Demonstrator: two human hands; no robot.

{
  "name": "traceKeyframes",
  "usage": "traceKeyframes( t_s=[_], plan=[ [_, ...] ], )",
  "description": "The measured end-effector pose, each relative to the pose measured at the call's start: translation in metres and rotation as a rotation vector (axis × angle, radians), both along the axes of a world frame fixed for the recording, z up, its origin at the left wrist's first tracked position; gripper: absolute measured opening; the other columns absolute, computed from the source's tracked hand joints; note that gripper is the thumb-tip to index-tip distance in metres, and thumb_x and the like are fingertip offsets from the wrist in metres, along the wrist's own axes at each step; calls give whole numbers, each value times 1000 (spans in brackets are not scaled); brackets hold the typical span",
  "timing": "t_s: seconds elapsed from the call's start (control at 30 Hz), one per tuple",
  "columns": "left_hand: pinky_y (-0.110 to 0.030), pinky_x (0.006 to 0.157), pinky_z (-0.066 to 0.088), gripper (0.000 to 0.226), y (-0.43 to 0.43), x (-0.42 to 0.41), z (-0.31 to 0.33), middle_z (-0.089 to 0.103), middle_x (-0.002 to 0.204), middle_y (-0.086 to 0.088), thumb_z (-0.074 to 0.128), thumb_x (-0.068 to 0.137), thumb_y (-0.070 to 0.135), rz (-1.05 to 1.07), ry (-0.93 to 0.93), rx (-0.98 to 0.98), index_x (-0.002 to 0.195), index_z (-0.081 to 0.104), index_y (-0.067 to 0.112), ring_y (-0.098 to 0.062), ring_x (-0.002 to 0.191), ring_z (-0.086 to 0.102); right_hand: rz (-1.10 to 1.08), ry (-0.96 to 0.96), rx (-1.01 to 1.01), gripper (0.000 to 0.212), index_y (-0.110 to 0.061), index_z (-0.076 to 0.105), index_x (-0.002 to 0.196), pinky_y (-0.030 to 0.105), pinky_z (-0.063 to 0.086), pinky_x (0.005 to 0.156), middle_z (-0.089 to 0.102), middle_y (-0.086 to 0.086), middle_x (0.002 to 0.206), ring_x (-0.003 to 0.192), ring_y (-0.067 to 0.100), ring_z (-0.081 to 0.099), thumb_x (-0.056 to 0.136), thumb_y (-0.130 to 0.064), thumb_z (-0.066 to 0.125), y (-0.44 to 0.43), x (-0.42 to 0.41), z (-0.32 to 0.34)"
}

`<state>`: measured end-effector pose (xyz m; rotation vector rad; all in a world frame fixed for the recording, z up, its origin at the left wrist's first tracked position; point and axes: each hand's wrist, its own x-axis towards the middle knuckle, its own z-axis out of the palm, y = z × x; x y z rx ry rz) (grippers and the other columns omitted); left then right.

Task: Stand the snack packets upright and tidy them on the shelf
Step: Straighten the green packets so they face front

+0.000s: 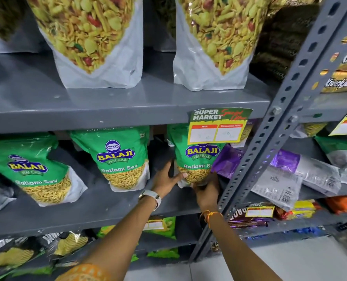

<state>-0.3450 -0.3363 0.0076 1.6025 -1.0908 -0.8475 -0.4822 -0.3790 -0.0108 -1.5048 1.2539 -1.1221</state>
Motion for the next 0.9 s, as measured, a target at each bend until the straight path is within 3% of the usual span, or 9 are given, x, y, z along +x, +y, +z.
traceKeyframes(
  t_s=[0.07, 0.17, 0.23, 0.33, 0.43, 0.53, 0.63, 0.73, 0.9],
  plan=[
    [-24, 99, 40, 53, 26, 2, -13, 53, 128, 3, 64, 84, 26, 139, 44, -48, 133, 46, 17, -9, 119, 49, -104, 52, -76, 45, 1, 52, 115, 33, 40, 97, 57, 21, 116, 112, 30, 53, 74, 6, 69, 23, 3, -6],
    [-16, 70, 49, 7, 82, 18, -42, 66, 83, 10, 57, 86, 44, 443, -70, -172, 93, 60, 43, 1, 78, 62, 43, 75, -70, 17, -4, 60, 97, 29, 46, 85, 62, 11, 95, 91, 27, 60, 81, -6, 68, 57, 14, -17],
    [-18, 54, 37, 27, 115, 45, -51, 49, 62, 10, 48, 79, 66, 665, -131, -213, 79, 52, 39, -2, 58, 50, 253, 114, 28, 16, -4, 65, 94, 38, 52, 84, 67, 8, 91, 86, 18, 63, 81, -13, 69, 63, 31, -16],
    [-21, 61, 35, 50, 136, 93, -46, 42, 72, 0, 62, 70, 64, 807, -117, -221, 86, 46, 20, -17, 64, 44, 440, 15, 200, 37, -1, 58, 115, 37, 52, 93, 63, 20, 120, 109, 25, 61, 81, -12, 69, 61, 67, 2],
    [-35, 92, 42, 69, 131, 135, -38, 52, 122, -18, 80, 69, 17, 664, -101, -22, 125, 43, -1, -37, 113, 51, 544, 33, 175, 49, 5, 47, 124, 28, 46, 79, 52, 30, 130, 122, 37, 49, 82, -7, 67, 49, 103, 10],
    [-39, 112, 25, 93, 126, 160, -34, 30, 152, -9, 77, 73, 26, 380, -104, 203, 145, 22, 9, -27, 140, 28, 645, 65, 184, 66, -5, 35, 137, 26, 44, 100, 45, 16, 142, 132, 28, 40, 81, -10, 69, 38, 125, 12],
    [-43, 112, 31, 83, 122, 167, -30, 46, 143, 3, 69, 69, 56, 148, -98, 261, 138, 37, 23, -18, 132, 41, 620, 79, 203, 66, -4, 37, 135, 49, 38, 108, 46, 16, 141, 131, 30, 42, 79, -9, 71, 35, 135, 8],
    [-48, 103, 42, 72, 120, 163, -34, 66, 120, -3, 65, 58, 65, 188, -58, 190, 116, 58, 23, -21, 113, 59, 586, 73, 200, 62, -3, 42, 131, 52, 42, 104, 54, 17, 134, 124, 32, 50, 77, -8, 73, 35, 138, 4],
    [-37, 92, 48, 65, 124, 155, -39, 70, 110, 2, 65, 54, 68, 261, -70, 129, 105, 61, 29, -18, 106, 63, 592, 67, 178, 56, -5, 47, 126, 48, 47, 100, 60, 16, 126, 117, 31, 56, 77, -10, 73, 36, 132, -1]
  ],
)
